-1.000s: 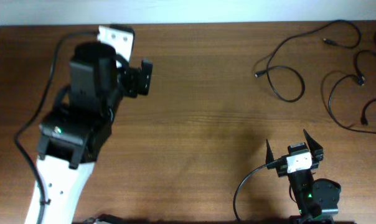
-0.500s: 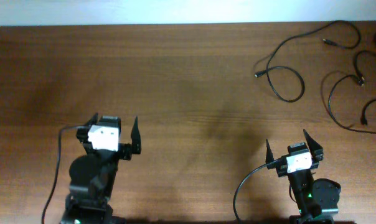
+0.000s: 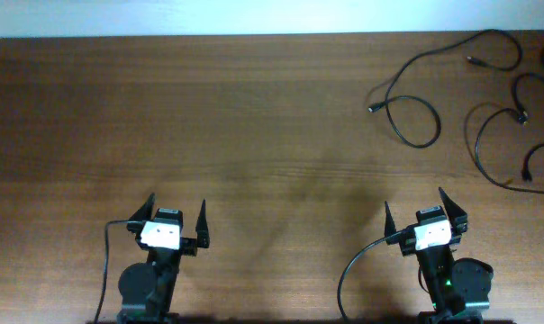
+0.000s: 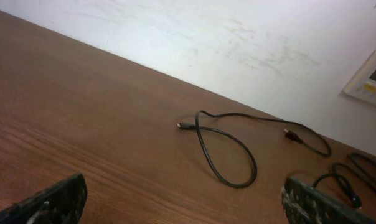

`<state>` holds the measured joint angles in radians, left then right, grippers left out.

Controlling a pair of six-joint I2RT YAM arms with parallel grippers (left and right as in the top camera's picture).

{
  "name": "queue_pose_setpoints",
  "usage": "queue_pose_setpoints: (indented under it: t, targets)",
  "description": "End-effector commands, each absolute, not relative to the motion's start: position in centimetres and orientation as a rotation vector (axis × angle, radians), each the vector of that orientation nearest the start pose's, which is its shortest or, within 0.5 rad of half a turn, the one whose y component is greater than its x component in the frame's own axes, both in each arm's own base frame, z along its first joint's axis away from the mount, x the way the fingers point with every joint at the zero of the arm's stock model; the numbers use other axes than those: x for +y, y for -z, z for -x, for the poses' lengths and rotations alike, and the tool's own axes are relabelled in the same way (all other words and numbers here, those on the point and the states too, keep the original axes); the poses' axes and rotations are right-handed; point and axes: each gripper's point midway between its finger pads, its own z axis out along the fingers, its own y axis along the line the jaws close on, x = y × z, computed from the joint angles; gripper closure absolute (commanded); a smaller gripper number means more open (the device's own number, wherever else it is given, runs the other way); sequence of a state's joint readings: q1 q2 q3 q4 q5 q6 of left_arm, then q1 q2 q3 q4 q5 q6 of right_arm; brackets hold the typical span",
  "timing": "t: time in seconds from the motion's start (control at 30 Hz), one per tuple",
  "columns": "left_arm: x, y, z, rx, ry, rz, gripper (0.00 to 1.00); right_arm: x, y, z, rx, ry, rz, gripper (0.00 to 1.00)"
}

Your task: Untangle cables

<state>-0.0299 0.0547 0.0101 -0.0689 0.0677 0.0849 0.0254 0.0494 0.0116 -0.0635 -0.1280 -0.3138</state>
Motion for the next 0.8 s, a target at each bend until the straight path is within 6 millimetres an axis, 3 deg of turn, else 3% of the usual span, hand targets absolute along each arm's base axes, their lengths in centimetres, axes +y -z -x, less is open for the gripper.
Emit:
queue_pose_setpoints:
  t: [0.0, 0.77]
  targets:
    - [-1.67, -15.19, -24.6, 1.664, 0.008, -0.137, 0.01, 2.58, -14.94, -24.61, 1.639, 0.113, 0.362, 0.01]
    - [-1.49, -15.7, -24.54, 1.642, 0.0, -0.129, 0.01, 2.57, -15.41, -24.53, 1.619, 0.116, 0.359, 0.01]
